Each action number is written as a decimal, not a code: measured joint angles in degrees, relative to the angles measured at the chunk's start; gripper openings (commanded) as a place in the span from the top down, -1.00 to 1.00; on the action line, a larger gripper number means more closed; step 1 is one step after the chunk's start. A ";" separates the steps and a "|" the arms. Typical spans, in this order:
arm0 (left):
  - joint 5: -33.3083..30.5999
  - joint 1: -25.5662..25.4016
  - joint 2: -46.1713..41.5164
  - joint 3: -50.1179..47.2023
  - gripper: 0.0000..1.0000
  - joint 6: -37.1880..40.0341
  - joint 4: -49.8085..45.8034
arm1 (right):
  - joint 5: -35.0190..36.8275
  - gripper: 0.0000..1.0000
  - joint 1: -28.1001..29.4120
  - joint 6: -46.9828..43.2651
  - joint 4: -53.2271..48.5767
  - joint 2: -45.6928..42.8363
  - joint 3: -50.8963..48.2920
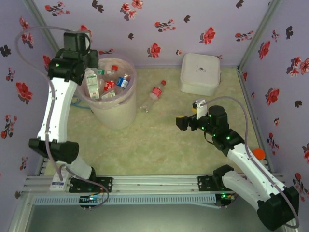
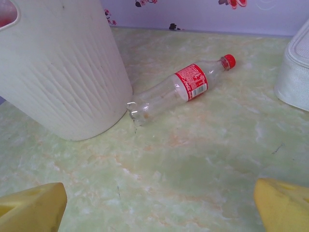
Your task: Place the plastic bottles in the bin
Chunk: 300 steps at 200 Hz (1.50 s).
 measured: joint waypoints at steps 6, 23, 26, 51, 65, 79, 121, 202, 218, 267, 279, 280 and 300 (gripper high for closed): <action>0.07 0.07 1.01 0.04 1.00 0.50 -0.46 | 0.20 -0.99 0.00 -0.15 -0.24 -0.09 0.00; 0.98 0.17 2.71 0.00 1.00 0.70 -1.05 | 0.66 -0.99 0.00 -0.39 -0.74 -0.22 0.00; 1.14 0.17 2.93 0.00 1.00 0.74 -1.03 | 0.66 -0.99 0.00 -0.39 -0.81 -0.22 0.00; 2.84 0.17 3.30 -1.90 1.00 0.87 0.24 | 1.03 -0.99 0.00 -0.42 -1.57 -0.22 0.00; 3.80 0.22 3.32 -3.98 0.90 0.87 1.53 | 1.14 -0.99 0.00 -0.48 -1.77 -0.22 0.00; 4.81 0.22 3.43 -5.79 0.67 0.85 2.71 | 1.27 -0.99 0.00 -0.72 -1.79 -0.22 0.00; 5.68 0.22 3.72 -8.35 0.22 0.83 5.51 | 2.49 -0.99 0.00 -0.76 -1.81 0.46 0.00; 6.29 0.22 2.86 -8.26 -0.58 -0.04 1.55 | 5.62 -0.86 0.00 8.22 -1.75 11.76 4.44; 6.25 0.22 1.40 -8.26 -0.60 0.02 1.14 | 5.86 -0.82 0.00 11.78 -1.07 15.43 7.06; 4.20 0.22 -6.29 -9.07 -0.44 0.28 0.42 | 9.05 -0.55 0.15 21.70 1.42 26.34 13.68; 3.69 0.22 -8.70 -10.78 -0.37 0.26 0.50 | 10.08 -0.53 0.48 24.48 3.32 29.55 15.08; 3.63 0.22 -8.96 -11.06 -0.36 0.26 0.59 | 10.23 -0.53 0.55 24.85 3.50 29.92 15.28; 3.50 0.33 -12.57 -17.59 -0.24 0.07 2.84 | 12.20 -0.52 2.14 28.55 5.73 36.17 18.75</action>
